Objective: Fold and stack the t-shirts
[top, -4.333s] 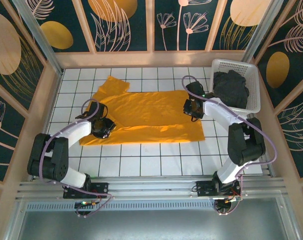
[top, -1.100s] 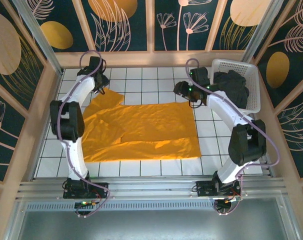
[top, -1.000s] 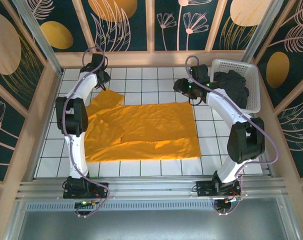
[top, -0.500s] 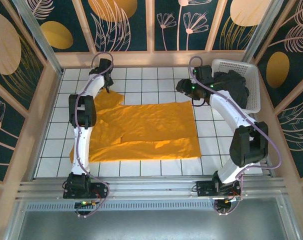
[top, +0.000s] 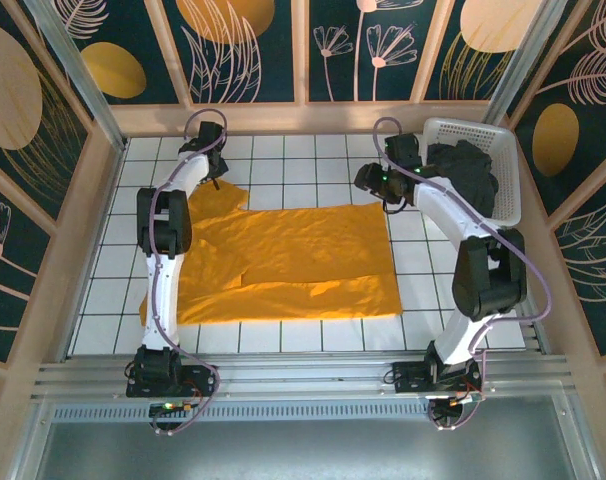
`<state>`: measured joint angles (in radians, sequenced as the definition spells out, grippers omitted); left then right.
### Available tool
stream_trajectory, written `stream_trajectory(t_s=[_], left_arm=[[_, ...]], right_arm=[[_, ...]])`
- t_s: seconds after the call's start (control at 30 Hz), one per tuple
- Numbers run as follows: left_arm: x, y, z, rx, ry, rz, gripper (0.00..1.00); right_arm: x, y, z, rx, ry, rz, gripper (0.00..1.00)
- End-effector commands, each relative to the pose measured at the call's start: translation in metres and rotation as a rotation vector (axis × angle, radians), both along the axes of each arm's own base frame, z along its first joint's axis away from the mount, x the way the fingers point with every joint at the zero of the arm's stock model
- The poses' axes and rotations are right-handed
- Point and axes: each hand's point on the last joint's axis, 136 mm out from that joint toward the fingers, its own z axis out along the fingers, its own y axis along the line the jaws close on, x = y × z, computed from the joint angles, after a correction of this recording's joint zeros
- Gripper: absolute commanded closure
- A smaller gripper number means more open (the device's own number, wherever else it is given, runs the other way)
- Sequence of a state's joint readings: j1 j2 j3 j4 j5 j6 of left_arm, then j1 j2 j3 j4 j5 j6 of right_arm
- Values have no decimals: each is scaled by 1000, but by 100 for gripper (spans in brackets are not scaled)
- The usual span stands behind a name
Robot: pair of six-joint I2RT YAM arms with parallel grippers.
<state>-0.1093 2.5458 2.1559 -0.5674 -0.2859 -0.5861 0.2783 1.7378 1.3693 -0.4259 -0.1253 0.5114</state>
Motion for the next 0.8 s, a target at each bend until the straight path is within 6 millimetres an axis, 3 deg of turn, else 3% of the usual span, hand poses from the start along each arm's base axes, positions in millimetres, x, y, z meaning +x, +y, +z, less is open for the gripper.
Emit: stream_trajectory(t_s=[0.0, 0.1, 0.23, 0.37, 0.5, 0.77], left_arm=[[-35, -1, -30, -37, 142, 0, 83], [-35, 1, -16, -25, 118, 9, 100], [-31, 3, 17, -21, 59, 13, 100], [-32, 2, 47, -32, 1, 5, 100], [-41, -5, 59, -69, -11, -21, 100], [-58, -17, 67, -145, -14, -60, 100]], right_arm=[[16, -16, -9, -59, 5, -102, 43], [24, -30, -29, -127, 48, -188, 43], [32, -44, -57, -219, 111, -267, 43], [42, -45, -76, -252, 138, -274, 42], [47, -44, -93, -277, 183, -267, 43], [39, -44, -120, -304, 249, -258, 50]])
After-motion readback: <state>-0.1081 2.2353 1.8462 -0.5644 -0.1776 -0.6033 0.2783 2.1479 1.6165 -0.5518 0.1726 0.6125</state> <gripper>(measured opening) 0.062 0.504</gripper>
